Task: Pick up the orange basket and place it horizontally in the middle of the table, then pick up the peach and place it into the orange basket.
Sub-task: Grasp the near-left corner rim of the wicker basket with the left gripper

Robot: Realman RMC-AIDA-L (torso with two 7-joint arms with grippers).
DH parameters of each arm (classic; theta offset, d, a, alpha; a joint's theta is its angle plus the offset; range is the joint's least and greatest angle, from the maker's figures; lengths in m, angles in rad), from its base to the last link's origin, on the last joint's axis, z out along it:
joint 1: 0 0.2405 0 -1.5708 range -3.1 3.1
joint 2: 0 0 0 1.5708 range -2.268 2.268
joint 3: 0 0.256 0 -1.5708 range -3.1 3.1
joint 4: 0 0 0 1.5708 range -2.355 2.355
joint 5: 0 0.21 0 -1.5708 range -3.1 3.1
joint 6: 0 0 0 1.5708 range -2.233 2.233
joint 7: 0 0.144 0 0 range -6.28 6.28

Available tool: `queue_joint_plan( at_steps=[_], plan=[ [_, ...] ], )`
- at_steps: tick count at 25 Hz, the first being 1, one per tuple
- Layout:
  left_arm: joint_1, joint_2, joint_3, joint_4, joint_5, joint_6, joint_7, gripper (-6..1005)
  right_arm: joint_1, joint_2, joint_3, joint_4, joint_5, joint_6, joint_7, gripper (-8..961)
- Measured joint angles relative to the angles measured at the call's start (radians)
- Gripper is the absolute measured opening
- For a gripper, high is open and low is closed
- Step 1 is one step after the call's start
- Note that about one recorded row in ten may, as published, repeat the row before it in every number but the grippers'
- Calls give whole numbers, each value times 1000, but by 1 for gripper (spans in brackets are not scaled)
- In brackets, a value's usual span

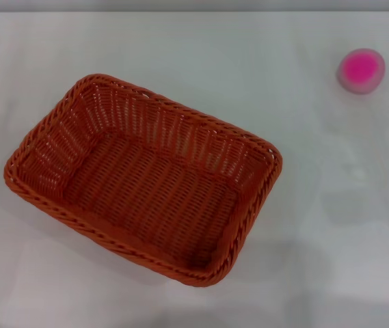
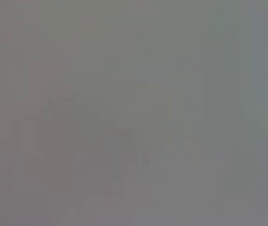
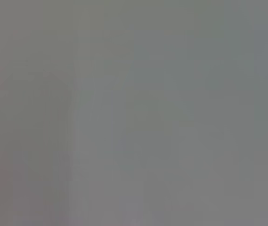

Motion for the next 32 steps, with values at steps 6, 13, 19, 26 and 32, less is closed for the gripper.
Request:
queue_joint_plan(
  at_steps=[6,13,19,26,32],
  plan=[
    [-2,-1,0,0,-8,-3,0,727,1,0,3,0,1,4,0,691],
    [-9,0,0,0,-1,-6,0,728,1,0,3,0,1,3,1,691],
    [-7,0,0,0,-2,-7,0,728,6,0,5,-1,3,-3,1,691],
    [2,0,0,0,-2,-14,0,727,6,0,5,-5,2,-3,1,691],
    [17,6,79,-20,0,-33,-69,727,4,0,5,-7,2,-4,1,691]
  ],
)
